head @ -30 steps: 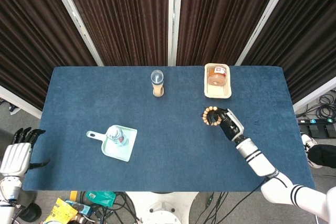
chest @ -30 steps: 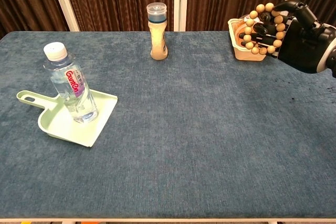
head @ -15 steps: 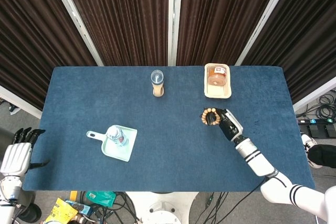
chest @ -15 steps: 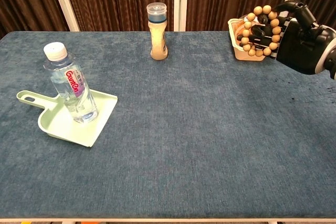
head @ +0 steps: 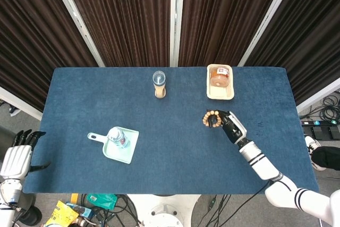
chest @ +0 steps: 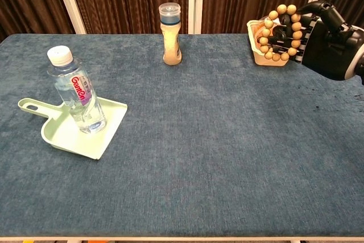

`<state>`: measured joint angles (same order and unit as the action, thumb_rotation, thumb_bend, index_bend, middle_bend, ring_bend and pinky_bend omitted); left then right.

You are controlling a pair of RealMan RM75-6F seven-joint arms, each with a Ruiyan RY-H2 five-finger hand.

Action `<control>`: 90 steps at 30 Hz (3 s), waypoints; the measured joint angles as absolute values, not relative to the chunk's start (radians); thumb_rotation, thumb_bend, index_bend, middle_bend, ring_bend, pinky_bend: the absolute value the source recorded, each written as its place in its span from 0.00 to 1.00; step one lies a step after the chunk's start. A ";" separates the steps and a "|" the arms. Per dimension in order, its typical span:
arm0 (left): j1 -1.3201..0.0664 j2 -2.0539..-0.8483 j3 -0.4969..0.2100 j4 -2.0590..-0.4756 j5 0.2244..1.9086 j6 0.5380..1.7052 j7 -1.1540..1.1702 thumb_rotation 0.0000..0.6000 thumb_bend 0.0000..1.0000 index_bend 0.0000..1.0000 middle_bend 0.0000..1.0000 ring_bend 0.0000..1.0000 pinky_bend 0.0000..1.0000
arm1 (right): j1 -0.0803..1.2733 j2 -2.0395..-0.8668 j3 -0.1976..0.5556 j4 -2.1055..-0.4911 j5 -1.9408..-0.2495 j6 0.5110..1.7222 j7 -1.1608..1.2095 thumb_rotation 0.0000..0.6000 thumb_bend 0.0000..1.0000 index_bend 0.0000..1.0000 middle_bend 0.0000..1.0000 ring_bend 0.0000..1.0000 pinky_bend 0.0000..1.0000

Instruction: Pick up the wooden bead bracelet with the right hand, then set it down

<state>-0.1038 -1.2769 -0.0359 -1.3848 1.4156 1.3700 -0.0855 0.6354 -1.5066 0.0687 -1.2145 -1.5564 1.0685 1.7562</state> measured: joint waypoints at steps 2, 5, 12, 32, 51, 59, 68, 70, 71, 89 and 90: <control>-0.103 -1.278 -0.036 -1.383 1.416 1.371 -0.088 1.00 0.03 0.18 0.16 0.06 0.02 | 0.635 -1.505 0.067 -1.216 -1.560 1.072 1.755 0.47 1.00 0.56 0.61 0.30 0.00; -0.102 -1.279 -0.035 -1.380 1.416 1.372 -0.091 1.00 0.04 0.18 0.16 0.06 0.02 | 0.634 -1.503 0.062 -1.217 -1.566 1.078 1.755 0.48 1.00 0.54 0.60 0.30 0.00; -0.101 -1.283 -0.034 -1.373 1.418 1.373 -0.097 1.00 0.03 0.18 0.16 0.06 0.02 | 0.632 -1.502 0.051 -1.210 -1.581 1.094 1.765 0.41 0.99 0.49 0.56 0.28 0.00; -0.102 -1.279 -0.035 -1.378 1.415 1.367 -0.094 1.00 0.03 0.18 0.16 0.06 0.02 | 0.640 -1.503 0.034 -1.203 -1.591 1.106 1.792 0.35 0.44 0.51 0.55 0.26 0.00; -0.102 -1.278 -0.037 -1.382 1.415 1.372 -0.086 1.00 0.03 0.18 0.16 0.06 0.02 | 0.626 -1.507 0.041 -1.198 -1.571 1.116 1.792 0.36 0.54 0.63 0.57 0.26 0.00; -0.103 -1.279 -0.037 -1.381 1.413 1.367 -0.085 1.00 0.04 0.18 0.16 0.06 0.02 | 0.626 -1.505 0.041 -1.199 -1.570 1.111 1.769 0.45 0.51 0.64 0.58 0.26 0.00; -0.105 -1.280 -0.037 -1.380 1.414 1.365 -0.084 1.00 0.03 0.18 0.16 0.06 0.02 | 0.625 -1.508 0.040 -1.197 -1.572 1.113 1.765 0.60 0.50 0.65 0.58 0.26 0.00; -0.105 -1.280 -0.037 -1.380 1.413 1.365 -0.083 1.00 0.03 0.18 0.16 0.06 0.02 | 0.625 -1.509 0.041 -1.199 -1.570 1.113 1.772 0.61 0.49 0.65 0.58 0.26 0.00; -0.105 -1.279 -0.037 -1.380 1.412 1.364 -0.083 1.00 0.03 0.18 0.16 0.06 0.02 | 0.625 -1.508 0.042 -1.200 -1.569 1.113 1.780 0.61 0.49 0.65 0.58 0.26 0.00; -0.107 -1.278 -0.038 -1.385 1.412 1.363 -0.078 1.00 0.03 0.18 0.16 0.06 0.02 | 0.640 -1.487 0.033 -1.181 -1.604 1.139 2.093 0.63 0.87 0.65 0.58 0.26 0.03; -0.108 -1.278 -0.038 -1.385 1.412 1.363 -0.078 1.00 0.03 0.18 0.16 0.06 0.02 | 0.639 -1.486 0.033 -1.181 -1.604 1.142 2.104 0.63 0.90 0.65 0.58 0.26 0.03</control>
